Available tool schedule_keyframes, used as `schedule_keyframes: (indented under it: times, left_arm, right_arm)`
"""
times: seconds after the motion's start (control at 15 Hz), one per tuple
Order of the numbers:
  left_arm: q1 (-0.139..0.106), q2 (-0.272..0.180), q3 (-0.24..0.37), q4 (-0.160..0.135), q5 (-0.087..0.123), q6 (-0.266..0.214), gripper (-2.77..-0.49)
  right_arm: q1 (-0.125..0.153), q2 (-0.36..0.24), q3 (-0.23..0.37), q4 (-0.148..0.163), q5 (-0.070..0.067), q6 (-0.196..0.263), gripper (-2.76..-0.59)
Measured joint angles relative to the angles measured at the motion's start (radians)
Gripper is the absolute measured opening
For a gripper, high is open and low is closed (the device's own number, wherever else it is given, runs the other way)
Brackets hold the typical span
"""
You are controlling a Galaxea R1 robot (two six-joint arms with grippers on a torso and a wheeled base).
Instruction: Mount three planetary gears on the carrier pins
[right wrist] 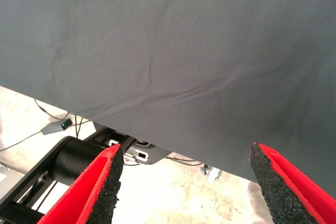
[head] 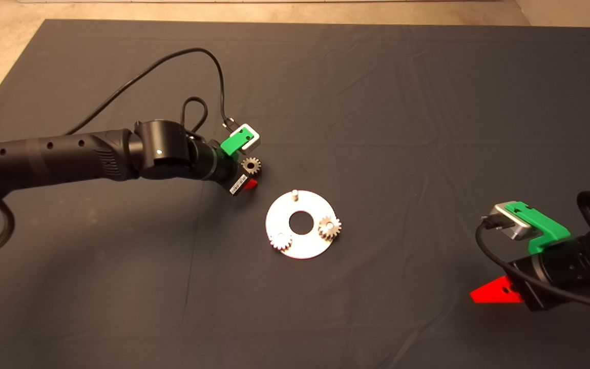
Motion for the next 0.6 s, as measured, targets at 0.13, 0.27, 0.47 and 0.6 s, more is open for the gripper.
schedule_keyframes:
  times: [0.13, 0.27, 0.47, 0.6]
  left_arm:
    - [-0.001, 0.014, -0.013, -0.002, -0.003, 0.000, -1.48]
    - [-0.005, 0.028, -0.027, -0.003, -0.002, 0.004, -1.48]
    - [-0.006, 0.032, -0.032, -0.003, -0.003, 0.014, -1.48]
    - [-0.006, 0.033, -0.034, -0.004, -0.006, 0.014, -1.49]
  right_arm:
    - [0.000, 0.000, 0.000, 0.000, 0.000, 0.000, -1.58]
    - [0.000, 0.000, 0.000, 0.000, 0.001, 0.000, -1.58]
    - [0.000, 0.000, 0.000, 0.000, 0.000, 0.000, -1.58]
    - [0.000, 0.000, 0.000, 0.000, 0.000, 0.000, -1.58]
